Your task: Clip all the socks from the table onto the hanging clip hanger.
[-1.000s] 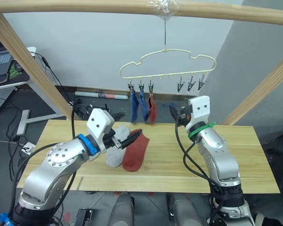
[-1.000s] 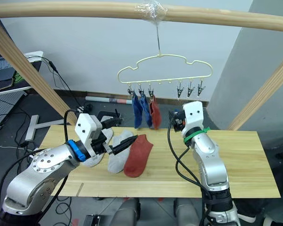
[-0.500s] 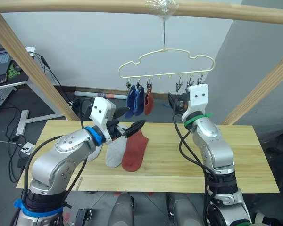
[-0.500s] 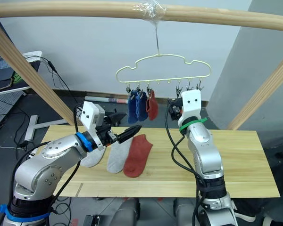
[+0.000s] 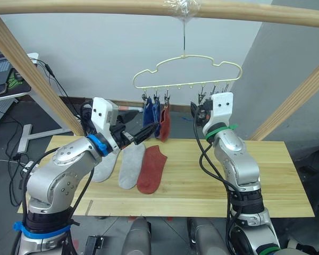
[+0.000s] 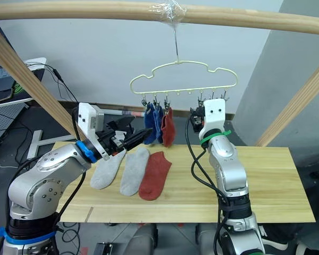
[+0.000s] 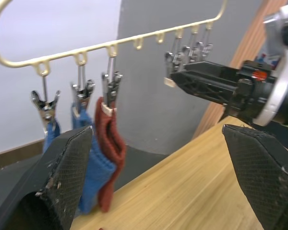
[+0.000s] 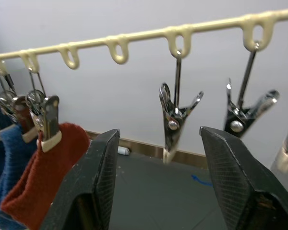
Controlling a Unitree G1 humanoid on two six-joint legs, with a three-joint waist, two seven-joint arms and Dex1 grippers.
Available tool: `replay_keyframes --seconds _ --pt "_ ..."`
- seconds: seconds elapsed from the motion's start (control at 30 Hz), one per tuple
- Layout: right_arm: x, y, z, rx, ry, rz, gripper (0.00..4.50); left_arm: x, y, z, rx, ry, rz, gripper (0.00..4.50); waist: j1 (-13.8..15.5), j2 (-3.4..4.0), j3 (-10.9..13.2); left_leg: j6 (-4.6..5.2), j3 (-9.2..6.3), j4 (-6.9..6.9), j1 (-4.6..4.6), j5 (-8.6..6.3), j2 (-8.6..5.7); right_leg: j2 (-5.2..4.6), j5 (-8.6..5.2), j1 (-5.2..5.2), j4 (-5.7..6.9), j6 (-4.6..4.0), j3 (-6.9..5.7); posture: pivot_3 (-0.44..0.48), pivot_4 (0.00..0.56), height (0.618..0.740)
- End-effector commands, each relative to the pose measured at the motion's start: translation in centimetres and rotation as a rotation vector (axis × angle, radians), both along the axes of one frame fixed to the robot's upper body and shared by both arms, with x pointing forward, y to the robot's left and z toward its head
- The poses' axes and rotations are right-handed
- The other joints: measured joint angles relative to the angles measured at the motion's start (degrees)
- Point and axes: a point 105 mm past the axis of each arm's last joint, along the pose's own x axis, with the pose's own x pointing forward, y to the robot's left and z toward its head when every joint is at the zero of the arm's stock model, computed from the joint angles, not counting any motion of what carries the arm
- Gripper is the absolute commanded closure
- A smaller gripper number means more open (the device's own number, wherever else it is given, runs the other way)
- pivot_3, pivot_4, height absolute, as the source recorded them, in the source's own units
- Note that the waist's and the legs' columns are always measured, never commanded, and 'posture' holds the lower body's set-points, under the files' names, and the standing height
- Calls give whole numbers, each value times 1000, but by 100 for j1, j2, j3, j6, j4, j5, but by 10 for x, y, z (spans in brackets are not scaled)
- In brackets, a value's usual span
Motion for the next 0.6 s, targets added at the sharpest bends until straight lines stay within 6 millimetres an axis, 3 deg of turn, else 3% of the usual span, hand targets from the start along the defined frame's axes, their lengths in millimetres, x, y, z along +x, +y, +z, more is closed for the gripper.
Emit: replay_keyframes --seconds 0.03,0.23,0.6 --pt "2 1 16 32 -53 0 1764 -8 -7 14 8 -77 -57 0 -2 0 0 0 0 0 0 0 0 0 0 0 0 0 0 117 228 740" --pt "15 5 24 50 -71 -5 1764 -8 -11 23 2 -116 -77 0 -7 0 0 1 0 1 0 1 0 0 0 0 1 0 0 111 229 740" --pt "20 20 33 36 -115 52 1764 -13 -18 28 32 -173 -131 0 -9 2 1 1 -1 -4 0 0 0 0 10 0 1 10 -2 120 237 740"
